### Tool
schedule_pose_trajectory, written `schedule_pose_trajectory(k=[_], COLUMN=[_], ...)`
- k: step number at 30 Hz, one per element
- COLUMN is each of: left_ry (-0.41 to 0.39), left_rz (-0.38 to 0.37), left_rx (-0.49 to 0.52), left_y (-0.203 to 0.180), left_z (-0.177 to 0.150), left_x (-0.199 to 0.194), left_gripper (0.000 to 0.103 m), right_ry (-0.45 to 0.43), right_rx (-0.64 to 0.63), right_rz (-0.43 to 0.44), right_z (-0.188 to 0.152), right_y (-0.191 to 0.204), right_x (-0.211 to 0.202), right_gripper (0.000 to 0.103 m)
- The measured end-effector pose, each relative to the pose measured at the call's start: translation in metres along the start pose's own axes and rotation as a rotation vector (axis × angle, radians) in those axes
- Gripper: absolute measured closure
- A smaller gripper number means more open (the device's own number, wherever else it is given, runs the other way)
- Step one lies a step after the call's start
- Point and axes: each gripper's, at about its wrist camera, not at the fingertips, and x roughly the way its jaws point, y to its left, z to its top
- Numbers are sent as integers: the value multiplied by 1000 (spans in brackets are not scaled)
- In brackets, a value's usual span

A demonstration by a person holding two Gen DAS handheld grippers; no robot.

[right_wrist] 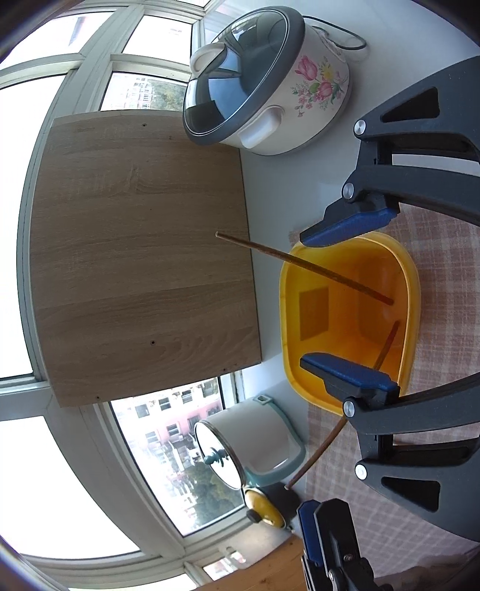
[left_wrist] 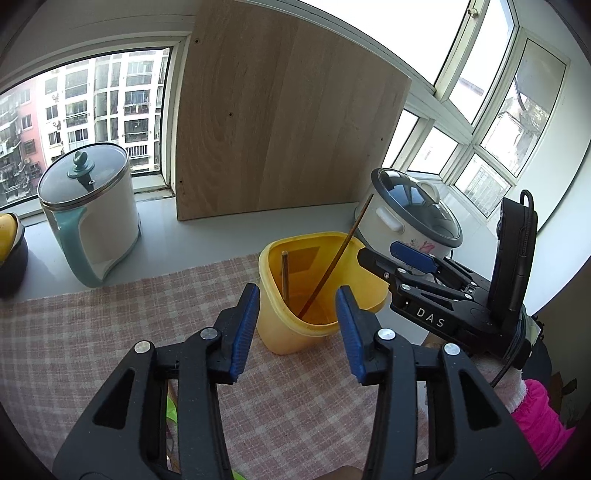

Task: Organize utensils
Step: 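Open both grippers to drop the chopsticks into the yellow container, then move both open grippers back over the remaining utensils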

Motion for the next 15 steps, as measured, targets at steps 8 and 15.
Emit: schedule_pose_trajectory(k=[8, 15], left_ry=[-20, -39], left_rz=[29, 71], left_rx=[4, -24], left_y=[13, 42], left_z=[-13, -32], left_x=[-24, -50], left_gripper=[60, 60], right_ry=[-6, -28], right_rx=[-4, -23], right_rz=[-10, -11], right_z=[-9, -21], right_y=[7, 18], right_x=[-19, -39], right_gripper=[44, 28])
